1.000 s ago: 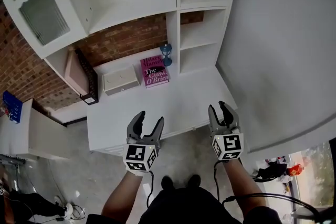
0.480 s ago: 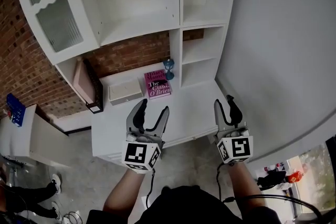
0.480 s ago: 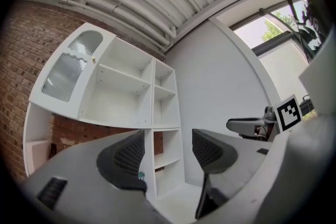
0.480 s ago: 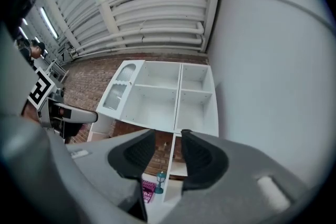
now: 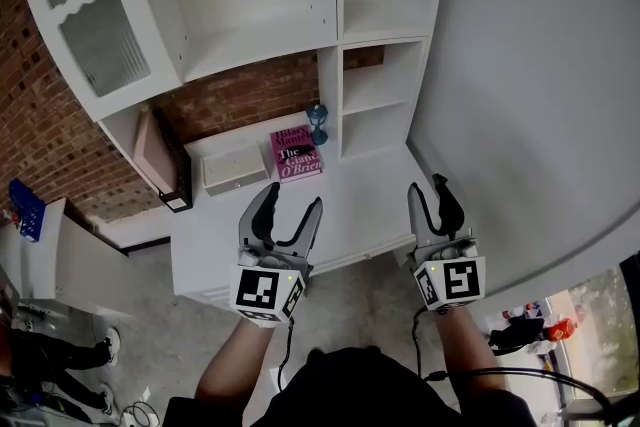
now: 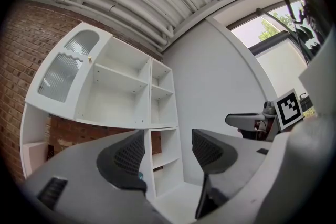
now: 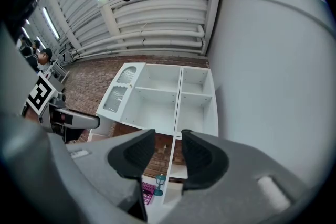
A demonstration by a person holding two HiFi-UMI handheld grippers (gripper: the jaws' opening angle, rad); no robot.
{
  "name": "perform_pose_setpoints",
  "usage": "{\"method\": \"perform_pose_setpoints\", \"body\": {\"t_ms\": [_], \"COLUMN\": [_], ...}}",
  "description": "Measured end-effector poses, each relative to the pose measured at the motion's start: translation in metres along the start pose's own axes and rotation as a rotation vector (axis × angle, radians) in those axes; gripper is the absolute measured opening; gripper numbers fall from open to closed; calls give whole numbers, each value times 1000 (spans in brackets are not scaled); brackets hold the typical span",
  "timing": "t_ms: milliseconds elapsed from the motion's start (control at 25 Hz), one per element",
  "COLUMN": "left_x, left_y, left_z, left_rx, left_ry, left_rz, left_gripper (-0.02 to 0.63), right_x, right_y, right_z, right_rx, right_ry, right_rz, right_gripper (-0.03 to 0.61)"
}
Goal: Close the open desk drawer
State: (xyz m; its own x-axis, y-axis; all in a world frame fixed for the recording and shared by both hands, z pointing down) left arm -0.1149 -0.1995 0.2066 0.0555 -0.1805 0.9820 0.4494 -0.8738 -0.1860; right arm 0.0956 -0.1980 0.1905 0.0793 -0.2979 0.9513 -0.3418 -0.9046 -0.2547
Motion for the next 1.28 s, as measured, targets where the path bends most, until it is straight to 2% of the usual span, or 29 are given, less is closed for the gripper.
{"method": "perform_pose_setpoints", "body": {"t_ms": [640, 1280], "left_x": [8, 11], "left_y": [0, -4], "left_z": [-6, -12], "left_rx": [-5, -6], "left_ry": [-3, -13], "left_rz": [-28, -42], "left_gripper": [279, 279], "right_x": [7, -10], "right_y": [7, 4], "right_z": [-9, -16], "right_rx": [-30, -41], "right_ry": [34, 26], "right_rz": [-25, -16], "right_gripper": [143, 140]}}
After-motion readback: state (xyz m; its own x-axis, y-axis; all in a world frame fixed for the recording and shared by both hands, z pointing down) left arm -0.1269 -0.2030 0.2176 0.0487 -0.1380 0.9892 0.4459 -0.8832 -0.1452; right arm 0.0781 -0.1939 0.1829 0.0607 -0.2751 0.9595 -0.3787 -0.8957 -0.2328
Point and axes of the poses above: the fingertips, and each gripper's own axes: y forward along the fingers, z to its right, x out of its underside, the point moved 2 cm from there along -y, backward along the fingers, and after that the axes turned 2 degrees about -z, right-handed, at the moved point
